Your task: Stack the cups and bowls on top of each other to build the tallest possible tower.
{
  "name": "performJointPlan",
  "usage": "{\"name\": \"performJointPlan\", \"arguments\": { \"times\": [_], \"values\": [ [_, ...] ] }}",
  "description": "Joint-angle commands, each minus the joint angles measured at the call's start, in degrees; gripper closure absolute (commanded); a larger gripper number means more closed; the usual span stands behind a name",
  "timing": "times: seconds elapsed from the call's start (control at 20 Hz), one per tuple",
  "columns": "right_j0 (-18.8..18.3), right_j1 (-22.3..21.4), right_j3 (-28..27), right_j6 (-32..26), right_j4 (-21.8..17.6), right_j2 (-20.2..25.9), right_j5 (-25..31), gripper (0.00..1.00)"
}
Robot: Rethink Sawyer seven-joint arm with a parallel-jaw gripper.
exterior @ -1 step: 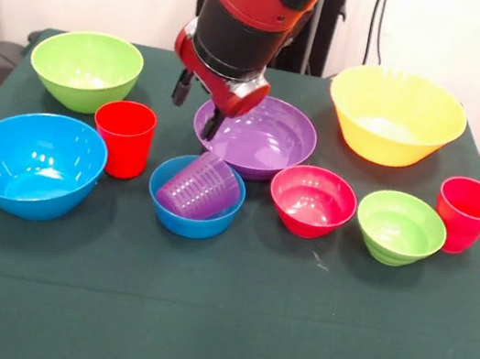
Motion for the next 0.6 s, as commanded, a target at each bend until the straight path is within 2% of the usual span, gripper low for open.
{"name": "performJointPlan", "arguments": {
  "times": [0.05, 0.3, 0.4, 0.5, 0.6],
  "values": [
    [1.8, 3.0, 4.7, 6.0, 1.8, 6.7, -3.1, 0.00],
    [3.7, 3.6, 9.2, 18.0, 6.7, 5.5, -17.4, 0.00],
    [4.8, 3.9, 10.5, 20.9, 8.8, 4.8, -21.0, 0.00],
    [5.5, 4.2, 11.4, 22.7, 10.8, 4.3, -23.4, 0.00],
    [5.2, 4.4, 11.3, 20.3, 11.5, 4.7, -23.2, 0.00]
  ]
}}
